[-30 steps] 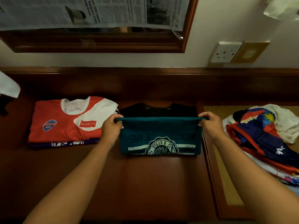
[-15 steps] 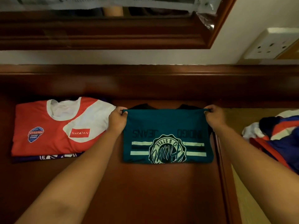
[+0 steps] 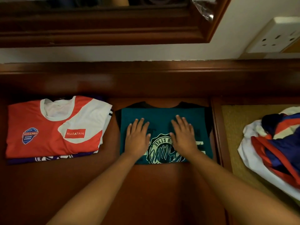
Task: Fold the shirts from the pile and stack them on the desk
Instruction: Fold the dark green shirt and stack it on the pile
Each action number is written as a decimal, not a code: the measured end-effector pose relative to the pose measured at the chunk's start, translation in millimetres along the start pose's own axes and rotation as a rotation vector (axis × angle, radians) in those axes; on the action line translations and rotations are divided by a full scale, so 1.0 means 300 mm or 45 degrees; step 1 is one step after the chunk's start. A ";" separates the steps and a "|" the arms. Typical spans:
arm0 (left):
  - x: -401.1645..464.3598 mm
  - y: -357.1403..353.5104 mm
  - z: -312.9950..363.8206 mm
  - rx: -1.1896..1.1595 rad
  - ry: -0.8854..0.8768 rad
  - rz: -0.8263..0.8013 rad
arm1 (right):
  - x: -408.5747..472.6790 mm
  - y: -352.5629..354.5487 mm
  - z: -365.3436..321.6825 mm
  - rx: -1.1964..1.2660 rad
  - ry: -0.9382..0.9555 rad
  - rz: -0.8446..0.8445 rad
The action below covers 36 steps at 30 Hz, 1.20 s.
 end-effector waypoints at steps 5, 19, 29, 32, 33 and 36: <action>-0.108 -0.099 -0.073 0.170 0.063 -0.225 | 0.007 -0.079 0.052 -0.202 0.042 -0.209; -0.151 -0.130 0.043 0.172 0.044 -0.254 | -0.109 -0.119 0.025 -0.187 0.024 -0.216; -0.235 -0.104 -0.102 0.084 0.156 -0.182 | -0.081 0.004 0.334 -0.293 -0.256 -0.063; -0.243 -0.078 -0.131 -0.039 0.373 -0.083 | -0.094 0.039 0.343 -0.157 -0.447 0.069; -0.250 -0.068 -0.148 -0.100 0.491 -0.041 | -0.103 0.052 0.335 -0.094 -0.501 0.128; -0.271 -0.020 -0.193 -0.261 0.794 0.146 | -0.144 0.061 0.312 0.078 -0.629 0.220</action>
Point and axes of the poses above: each hand's wrist, its own x-axis towards the middle knuckle, its own y-axis out of the back of the hand, z = x × y, the point moved 8 cm from there along x, towards the middle knuckle, and after that the axes turned 7 degrees about z, right-handed, at the moved point
